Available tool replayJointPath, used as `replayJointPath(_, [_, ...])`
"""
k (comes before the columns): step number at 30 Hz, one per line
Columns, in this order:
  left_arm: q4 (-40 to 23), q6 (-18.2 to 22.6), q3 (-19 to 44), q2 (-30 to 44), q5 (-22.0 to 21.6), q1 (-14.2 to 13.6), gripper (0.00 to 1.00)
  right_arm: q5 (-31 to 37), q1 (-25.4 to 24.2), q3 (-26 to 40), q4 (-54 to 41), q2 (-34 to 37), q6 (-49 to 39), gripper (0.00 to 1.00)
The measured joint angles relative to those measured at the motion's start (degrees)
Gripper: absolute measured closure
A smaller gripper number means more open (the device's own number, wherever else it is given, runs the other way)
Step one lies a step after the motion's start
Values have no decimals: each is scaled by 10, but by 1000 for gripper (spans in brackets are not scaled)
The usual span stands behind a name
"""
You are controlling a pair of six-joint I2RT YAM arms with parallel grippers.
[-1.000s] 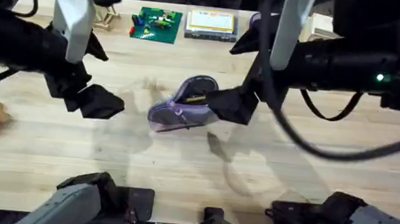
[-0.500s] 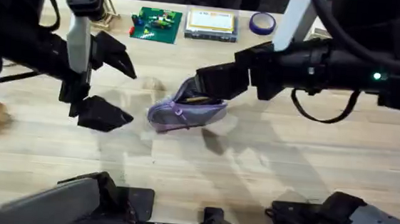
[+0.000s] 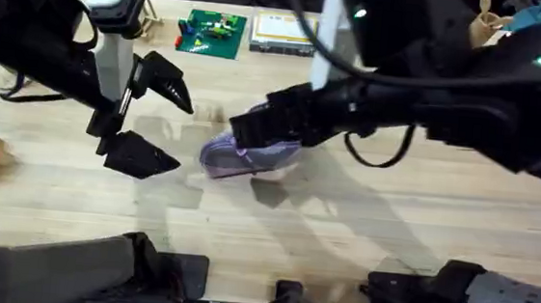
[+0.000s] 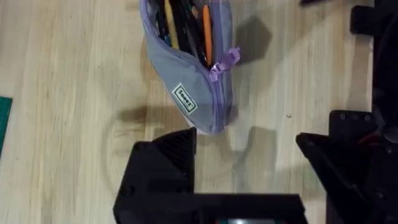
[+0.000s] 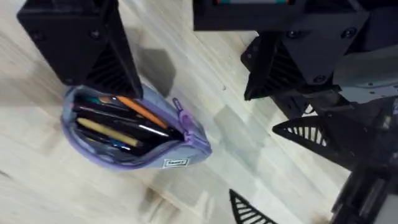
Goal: Unzip the bag, pick up the pens from the table one at a time and place them inside, then zip the bag closed.
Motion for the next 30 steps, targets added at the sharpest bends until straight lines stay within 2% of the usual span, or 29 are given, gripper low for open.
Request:
replayJointPath(9, [1,3,0,1,0,0,7,7,30,0,6,12,1,4])
replayJointPath(18, [0,4,0,1,-13,0,8,87,98,0,4,12,9,3])
replayJointPath(20, [1,4,0,1,-13,0,7,135,129,0,6,28,39,3])
replayJointPath(30, [1,5,0,1,-13,0,7,169,151,0,6,101,148,3])
